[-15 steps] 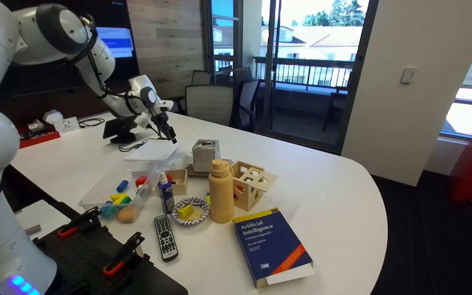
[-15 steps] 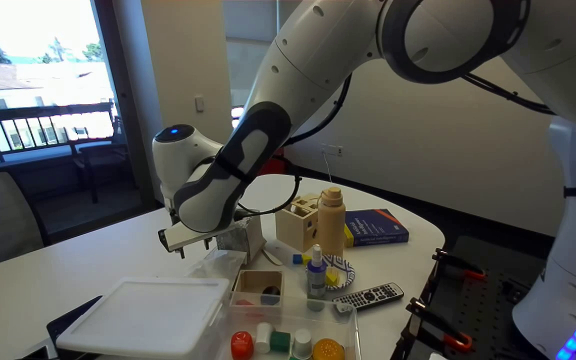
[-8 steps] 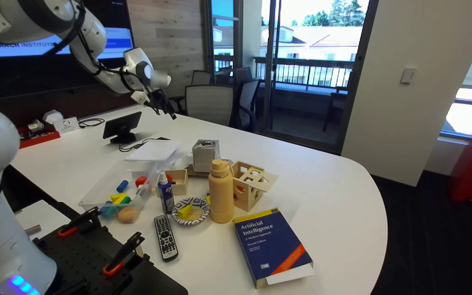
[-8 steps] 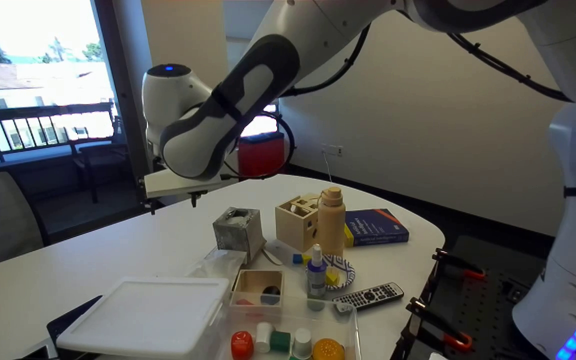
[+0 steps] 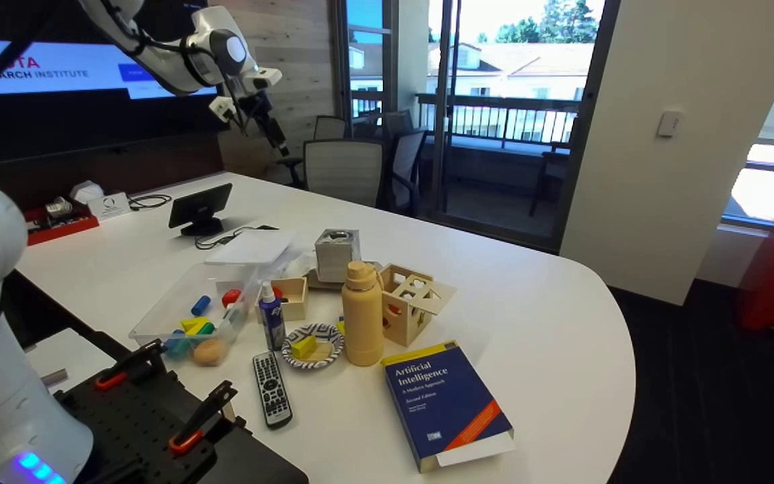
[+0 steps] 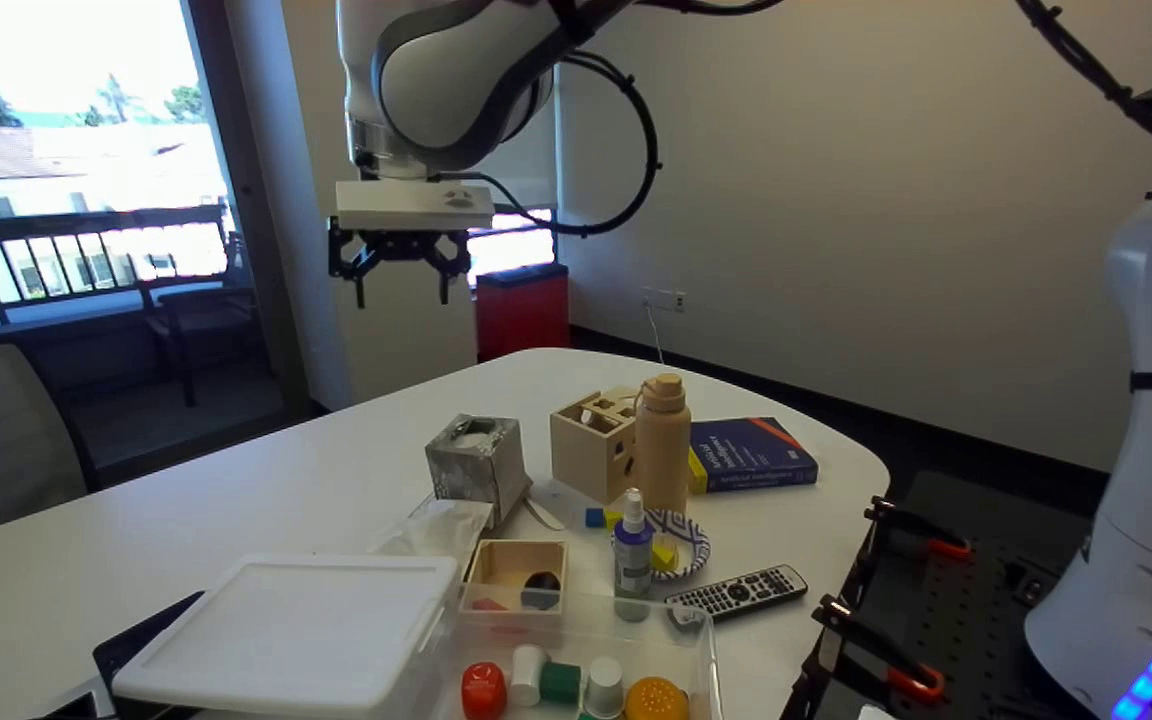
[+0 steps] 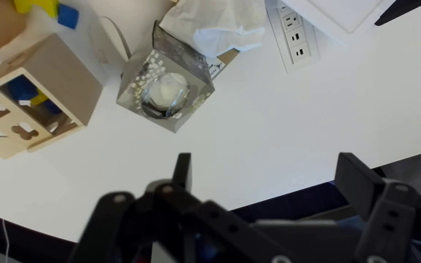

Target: Use the paper towel to clean the book

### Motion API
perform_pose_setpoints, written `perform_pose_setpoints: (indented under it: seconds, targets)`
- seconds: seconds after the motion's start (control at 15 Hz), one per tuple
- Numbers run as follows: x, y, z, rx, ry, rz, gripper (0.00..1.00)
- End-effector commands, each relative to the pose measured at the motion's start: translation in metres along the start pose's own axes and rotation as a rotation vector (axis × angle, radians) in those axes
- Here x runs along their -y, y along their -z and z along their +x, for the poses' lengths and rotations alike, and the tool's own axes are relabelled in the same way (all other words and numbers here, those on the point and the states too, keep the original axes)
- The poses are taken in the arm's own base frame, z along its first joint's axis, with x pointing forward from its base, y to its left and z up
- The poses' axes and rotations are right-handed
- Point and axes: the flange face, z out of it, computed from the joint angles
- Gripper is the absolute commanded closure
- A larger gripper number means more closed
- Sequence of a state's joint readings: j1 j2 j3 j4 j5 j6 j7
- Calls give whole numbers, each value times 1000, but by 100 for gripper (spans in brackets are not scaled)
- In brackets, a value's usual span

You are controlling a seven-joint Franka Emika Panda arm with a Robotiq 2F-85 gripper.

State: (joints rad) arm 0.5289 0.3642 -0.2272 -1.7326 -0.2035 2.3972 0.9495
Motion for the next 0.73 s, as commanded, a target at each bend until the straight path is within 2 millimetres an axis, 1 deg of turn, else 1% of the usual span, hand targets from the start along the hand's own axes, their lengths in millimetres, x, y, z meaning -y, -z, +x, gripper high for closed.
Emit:
perform_pose_setpoints:
  seconds: [0.0, 0.2, 0.33, 0.53, 0.67]
  targets:
    - [-43, 29, -3, 52, -50, -11, 0]
    - [-70, 34, -1, 80, -81, -6, 0]
    - [-83, 34, -2, 93, -99, -8, 0]
    - [-98, 37, -4, 104, -115, -14, 0]
    - [-105, 38, -7, 110, -121, -15, 0]
